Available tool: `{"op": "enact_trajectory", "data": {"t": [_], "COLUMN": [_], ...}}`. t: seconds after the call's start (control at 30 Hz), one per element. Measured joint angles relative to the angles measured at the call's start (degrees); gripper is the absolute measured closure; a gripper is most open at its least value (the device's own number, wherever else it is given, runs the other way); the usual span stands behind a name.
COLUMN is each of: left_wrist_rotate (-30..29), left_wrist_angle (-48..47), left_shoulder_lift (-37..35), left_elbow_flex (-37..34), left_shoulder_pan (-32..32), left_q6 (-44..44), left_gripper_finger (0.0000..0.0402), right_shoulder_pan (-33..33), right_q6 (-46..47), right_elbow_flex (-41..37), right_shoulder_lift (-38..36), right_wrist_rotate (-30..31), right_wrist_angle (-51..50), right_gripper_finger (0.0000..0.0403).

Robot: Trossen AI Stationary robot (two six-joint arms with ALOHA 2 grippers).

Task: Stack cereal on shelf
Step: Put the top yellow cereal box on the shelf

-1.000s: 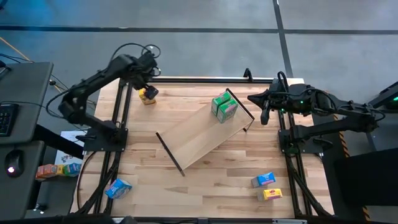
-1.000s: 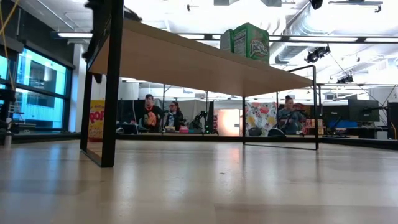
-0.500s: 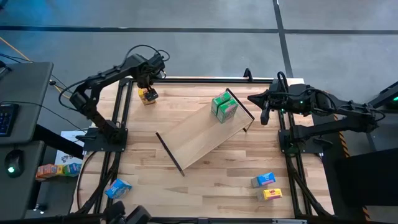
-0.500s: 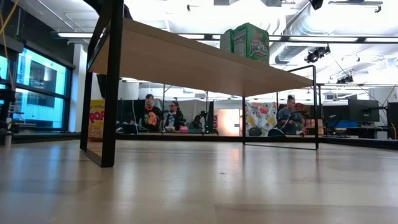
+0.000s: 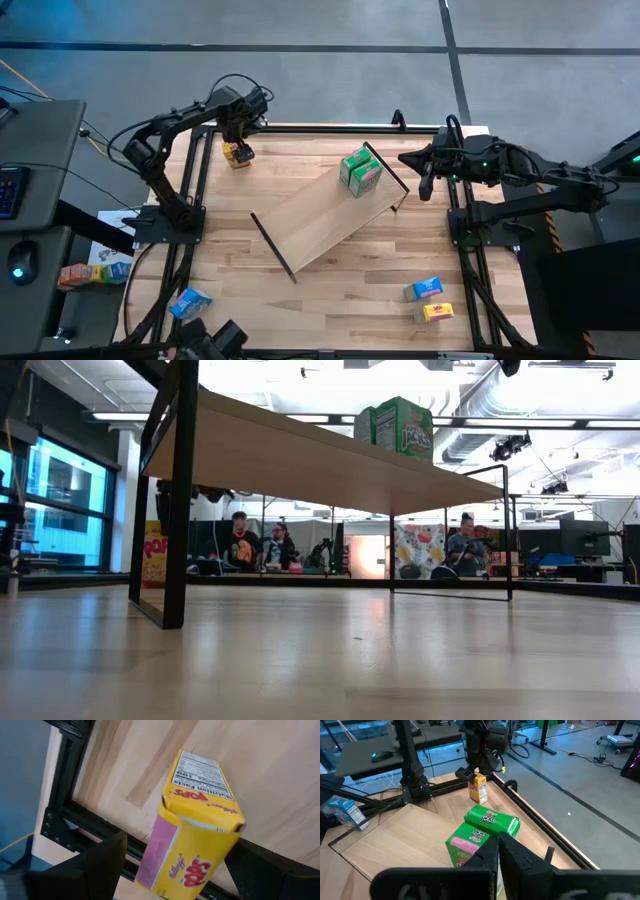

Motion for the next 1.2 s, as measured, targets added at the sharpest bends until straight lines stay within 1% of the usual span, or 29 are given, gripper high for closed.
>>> {"op": "enact_trajectory", "data": {"t": [0.17,0.23,0.33,0.53,0.63,0.73,0.87,1.03,1.13,1.2], "left_wrist_rotate": [1.4,2.0,2.8,3.1,3.1,3.3,6.3,10.7,14.2,16.6], "left_wrist_angle": [-0.1,-0.3,-0.4,-0.5,-0.5,-2.2,-7.1,-14.4,-17.4,-16.9], "left_shoulder_lift": [1.1,1.3,1.3,1.3,1.3,1.3,1.3,0.3,-1.4,-2.9], "left_elbow_flex": [0.0,0.0,0.0,0.0,0.0,1.5,8.0,21.0,29.0,33.5], "left_shoulder_pan": [0.1,0.1,0.1,0.1,0.1,0.0,-0.1,-2.0,-5.7,-9.6], "left_q6": [-0.9,-1.1,-1.5,-2.6,-3.6,-5.7,-8.7,-13.9,-17.1,-20.4], "left_gripper_finger": [0.0092,0.0099,0.0127,0.02,0.0222,0.0233,0.0238,0.0238,0.0238,0.0238], "right_shoulder_pan": [0.0,0.0,0.0,0.0,0.0,0.0,0.0,0.0,0.0,0.0], "right_q6": [0.0,0.0,0.0,0.0,0.0,-0.3,-0.4,-0.5,-0.5,-0.7], "right_elbow_flex": [0.0,0.0,0.0,0.1,0.1,0.1,0.1,0.1,0.1,0.1], "right_shoulder_lift": [0.0,0.2,0.5,1.8,2.5,3.0,3.0,2.4,2.3,2.2], "right_wrist_rotate": [0.0,0.0,0.0,0.0,0.0,0.0,0.0,0.1,0.4,0.7], "right_wrist_angle": [-0.6,-0.6,-0.6,-0.7,-0.7,-0.6,-0.7,-0.6,-0.8,-1.5], "right_gripper_finger": [0.0402,0.0402,0.0402,0.0402,0.0402,0.0402,0.0402,0.0402,0.0402,0.0402]}}
